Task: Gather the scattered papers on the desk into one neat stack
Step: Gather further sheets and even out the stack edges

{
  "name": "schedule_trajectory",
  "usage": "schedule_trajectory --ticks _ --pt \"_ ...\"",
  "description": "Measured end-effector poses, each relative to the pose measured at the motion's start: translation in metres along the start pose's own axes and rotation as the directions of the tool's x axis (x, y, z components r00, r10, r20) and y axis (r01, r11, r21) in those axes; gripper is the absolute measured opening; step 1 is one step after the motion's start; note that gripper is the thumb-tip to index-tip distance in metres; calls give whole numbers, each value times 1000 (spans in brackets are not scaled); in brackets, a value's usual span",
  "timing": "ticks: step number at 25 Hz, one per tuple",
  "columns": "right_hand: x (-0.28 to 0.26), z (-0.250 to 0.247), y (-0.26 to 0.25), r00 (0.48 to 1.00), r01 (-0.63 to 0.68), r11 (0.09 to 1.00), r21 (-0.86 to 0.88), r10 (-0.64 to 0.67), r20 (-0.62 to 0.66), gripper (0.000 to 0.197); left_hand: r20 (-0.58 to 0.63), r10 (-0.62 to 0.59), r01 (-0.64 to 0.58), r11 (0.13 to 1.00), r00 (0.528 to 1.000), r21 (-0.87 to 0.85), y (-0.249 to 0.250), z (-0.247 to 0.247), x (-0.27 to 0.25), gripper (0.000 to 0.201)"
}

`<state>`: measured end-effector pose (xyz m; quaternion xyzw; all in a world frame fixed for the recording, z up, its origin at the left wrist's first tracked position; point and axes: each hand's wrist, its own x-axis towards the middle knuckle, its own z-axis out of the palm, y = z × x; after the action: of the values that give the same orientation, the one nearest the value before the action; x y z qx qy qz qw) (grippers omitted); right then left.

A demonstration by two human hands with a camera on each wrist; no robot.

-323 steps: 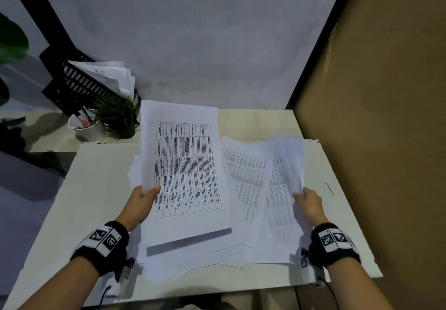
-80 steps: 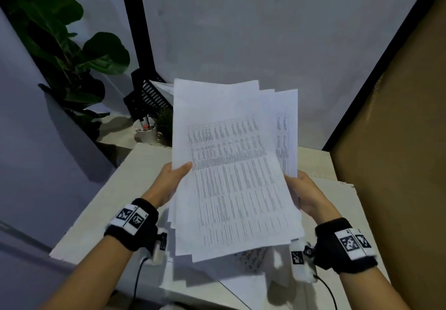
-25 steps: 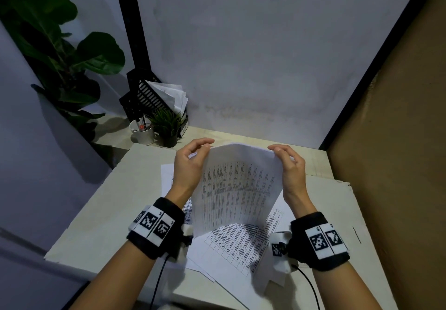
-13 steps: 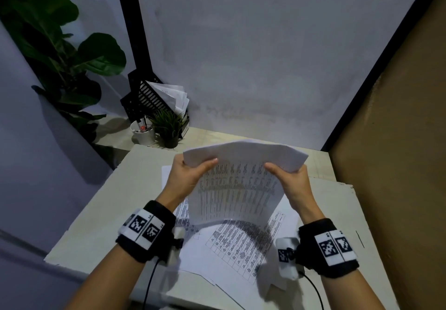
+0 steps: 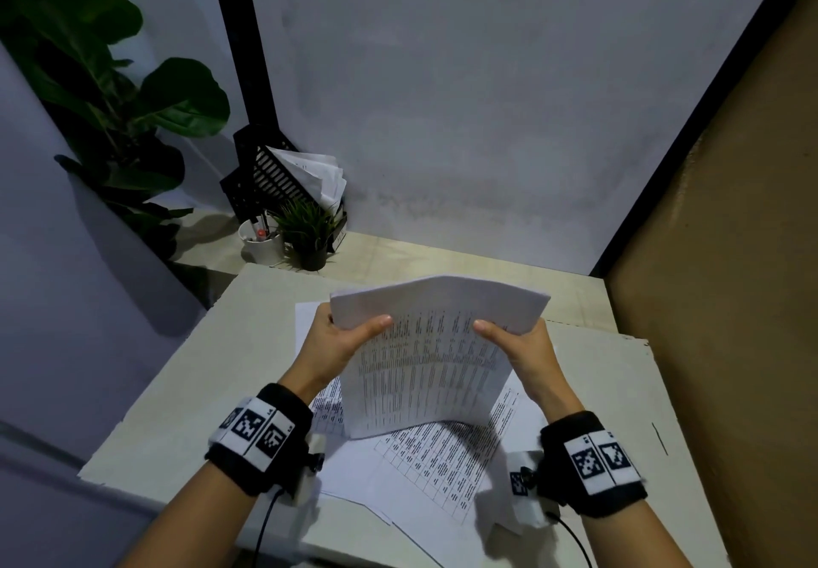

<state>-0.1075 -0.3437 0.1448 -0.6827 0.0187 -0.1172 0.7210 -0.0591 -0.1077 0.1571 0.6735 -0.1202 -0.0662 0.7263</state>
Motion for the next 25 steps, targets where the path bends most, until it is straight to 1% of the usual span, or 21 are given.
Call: schedule_trajectory --ticks 1,2,3,4,6,7,9,10,12,14,16,18,19,20,21,23,25 --pt "-2 0 1 1000 -12 1000 -2 12 9 52 -14 4 -4 1000 1000 -7 -3 -1 -2 75" --pt "-3 0 4 1000 -23 1000 -12 23 4 57 -13 3 -4 1000 1000 -15 -5 -1 -4 74" --pt "-5 1 6 1000 -28 999 -20 28 -8 56 -3 2 -2 1000 1000 -18 -7 -1 -5 71" --pt "-5 1 8 999 -29 999 -22 29 -14 49 0 -4 4 1000 1000 -20 -9 -2 -5 67" --pt "-4 4 7 999 -26 1000 -17 25 -43 28 -32 -20 19 1000 999 -22 -8 -1 -6 58" --pt "-4 4 5 998 -11 1000 -24 10 -55 24 -52 -25 23 999 998 -27 -7 -2 -5 51" --pt "-4 3 1 998 18 1000 -23 -19 -60 30 -68 -15 14 1000 998 -15 -5 -2 -4 37" --pt "-4 3 0 998 29 1000 -11 -30 -59 30 -59 -3 2 1000 998 -10 -4 -2 -5 34" --pt "-6 3 2 999 32 999 15 -31 -34 27 -29 8 -8 1000 1000 -2 -5 -2 -8 44" --pt "-9 3 10 1000 -10 1000 1 10 8 35 -5 -19 19 1000 1000 7 -14 -3 -10 56" --pt "-13 3 26 993 -115 992 -45 116 13 45 -2 -93 93 996 996 15 -30 -4 -10 64" --pt "-17 4 45 978 -206 975 -83 207 10 57 10 -159 159 986 987 46 -46 -5 -9 76" --pt "-19 6 52 972 -233 968 -89 234 -7 54 10 -196 194 978 981 71 -51 -4 -10 85" --pt "-21 8 56 968 -250 964 -89 249 -26 43 8 -230 228 970 973 87 -55 -3 -11 91" --pt "-21 10 58 965 -260 961 -96 256 -52 30 4 -249 247 965 969 92 -57 -3 -12 91" --pt "-17 12 50 958 -282 952 -115 272 -95 18 -5 -247 246 965 969 88 -56 -5 -11 76" --pt "-9 10 35 961 -261 961 -97 248 -124 13 32 -240 233 961 970 147 -55 -10 -7 68"
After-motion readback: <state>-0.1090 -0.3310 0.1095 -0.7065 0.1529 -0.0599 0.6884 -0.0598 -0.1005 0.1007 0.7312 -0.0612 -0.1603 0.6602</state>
